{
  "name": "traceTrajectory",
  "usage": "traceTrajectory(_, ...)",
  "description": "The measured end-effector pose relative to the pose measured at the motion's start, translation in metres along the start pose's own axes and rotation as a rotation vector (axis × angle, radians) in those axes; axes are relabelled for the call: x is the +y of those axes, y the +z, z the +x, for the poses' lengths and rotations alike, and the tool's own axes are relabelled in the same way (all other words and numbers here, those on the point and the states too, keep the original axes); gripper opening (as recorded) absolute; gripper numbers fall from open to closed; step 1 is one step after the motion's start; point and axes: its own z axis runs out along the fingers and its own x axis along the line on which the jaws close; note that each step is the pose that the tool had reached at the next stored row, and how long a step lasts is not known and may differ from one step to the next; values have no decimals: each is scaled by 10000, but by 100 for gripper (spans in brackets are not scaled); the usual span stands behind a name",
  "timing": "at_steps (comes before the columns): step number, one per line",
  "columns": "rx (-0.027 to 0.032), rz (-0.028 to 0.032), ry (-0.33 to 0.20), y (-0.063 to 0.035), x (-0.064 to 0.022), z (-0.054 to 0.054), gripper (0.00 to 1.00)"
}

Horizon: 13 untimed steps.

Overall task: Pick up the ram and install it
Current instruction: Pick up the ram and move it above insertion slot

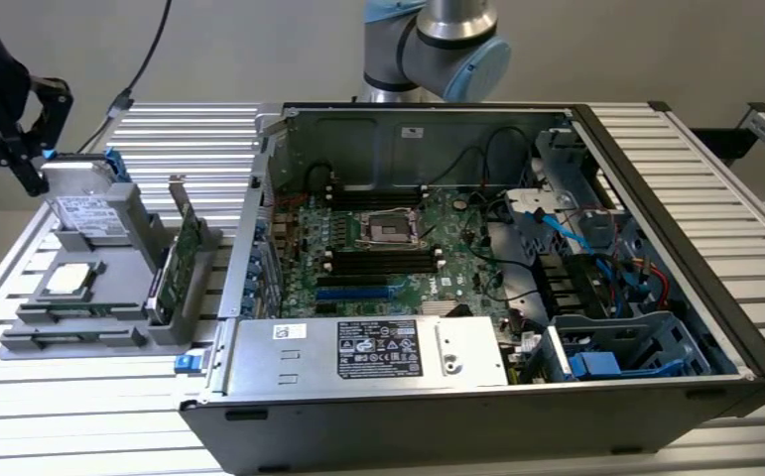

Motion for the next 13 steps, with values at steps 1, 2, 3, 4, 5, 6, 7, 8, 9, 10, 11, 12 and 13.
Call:
traceTrajectory(1,17,-1,-172,7,-1,0,10)
traceTrajectory(2,32,-2,-348,13,-1,0,10)
traceTrajectory(3,48,-3,-532,19,-1,0,10)
traceTrajectory(4,63,-4,-716,25,-2,0,10)
traceTrajectory(5,78,-4,-902,31,-2,0,10)
traceTrajectory(6,93,-5,-1085,37,-3,0,10)
traceTrajectory(7,107,-5,-1261,43,-3,0,10)
traceTrajectory(8,120,-5,-1444,48,-3,0,10)
traceTrajectory(9,130,-7,-1624,54,-4,0,10)
traceTrajectory(10,141,-10,-1804,59,-4,0,10)
traceTrajectory(11,152,-12,-1988,65,-4,0,10)
traceTrajectory(12,161,-14,-2175,71,-5,0,10)
traceTrajectory(13,172,-17,-2347,76,-5,0,10)
